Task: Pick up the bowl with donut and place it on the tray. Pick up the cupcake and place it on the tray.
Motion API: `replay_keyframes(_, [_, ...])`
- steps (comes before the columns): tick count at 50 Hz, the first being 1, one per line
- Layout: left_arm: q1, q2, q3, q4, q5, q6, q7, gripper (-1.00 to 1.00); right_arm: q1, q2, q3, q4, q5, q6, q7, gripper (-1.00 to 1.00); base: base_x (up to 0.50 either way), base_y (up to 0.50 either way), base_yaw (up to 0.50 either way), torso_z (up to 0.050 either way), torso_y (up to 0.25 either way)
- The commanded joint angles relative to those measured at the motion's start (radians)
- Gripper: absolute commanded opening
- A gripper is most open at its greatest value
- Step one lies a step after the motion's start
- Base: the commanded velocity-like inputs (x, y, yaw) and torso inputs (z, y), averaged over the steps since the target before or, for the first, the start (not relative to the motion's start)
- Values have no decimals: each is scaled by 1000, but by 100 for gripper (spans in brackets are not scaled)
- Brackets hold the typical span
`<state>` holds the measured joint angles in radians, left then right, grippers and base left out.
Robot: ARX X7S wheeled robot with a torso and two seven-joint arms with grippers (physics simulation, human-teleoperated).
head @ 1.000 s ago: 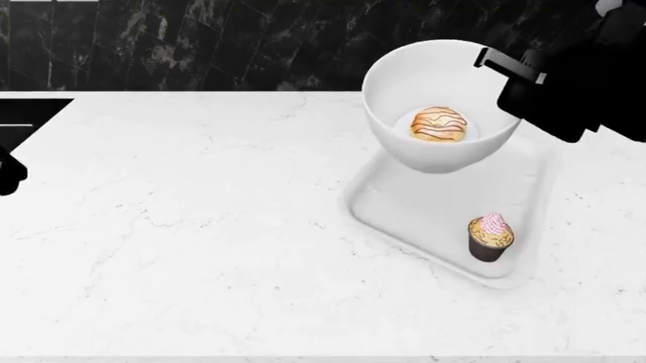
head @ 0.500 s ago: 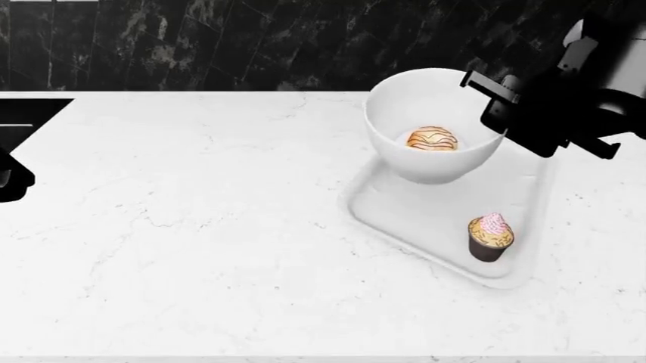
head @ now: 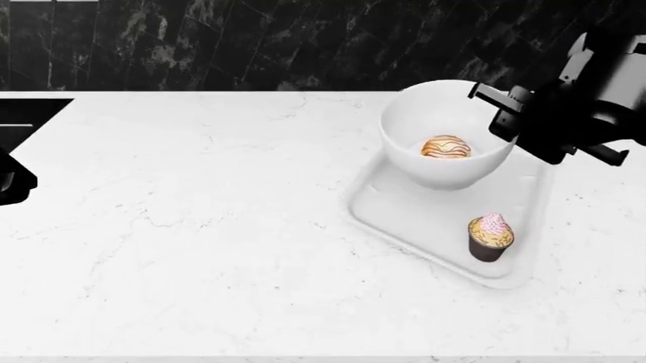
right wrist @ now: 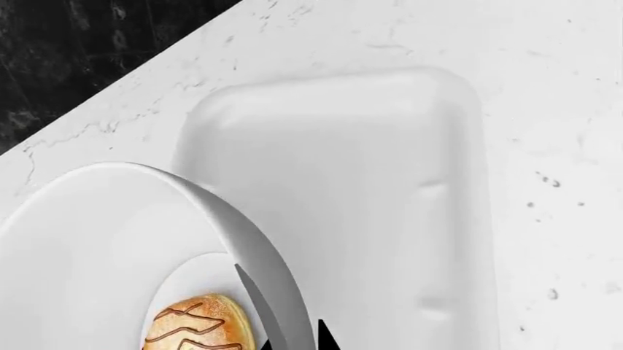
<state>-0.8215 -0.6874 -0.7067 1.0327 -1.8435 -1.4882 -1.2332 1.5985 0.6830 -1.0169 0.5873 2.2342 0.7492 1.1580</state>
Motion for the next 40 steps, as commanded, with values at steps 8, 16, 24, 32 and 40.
replay_keyframes(8, [5,25,-46,4,17,-38,45,100,-28,-10,1,21,-32,-7,-53,-100,0,0,0,0,0])
replay_keyframes(16, [5,29,-45,5,14,-41,39,100,-52,-9,-3,39,-48,-13,-97,-100,0,0,0,0,1])
replay_keyframes(24, [4,22,-38,4,4,-34,25,100,-62,-11,-5,38,-55,-16,-108,-100,0,0,0,1,0])
replay_keyframes(32, [4,9,-26,1,-14,-19,0,100,-78,-9,-10,42,-66,-17,-131,-100,0,0,0,0,1])
replay_keyframes(40, [5,20,-42,2,-3,-35,22,100,-89,-12,-18,60,-81,-14,-159,-100,0,0,0,0,0])
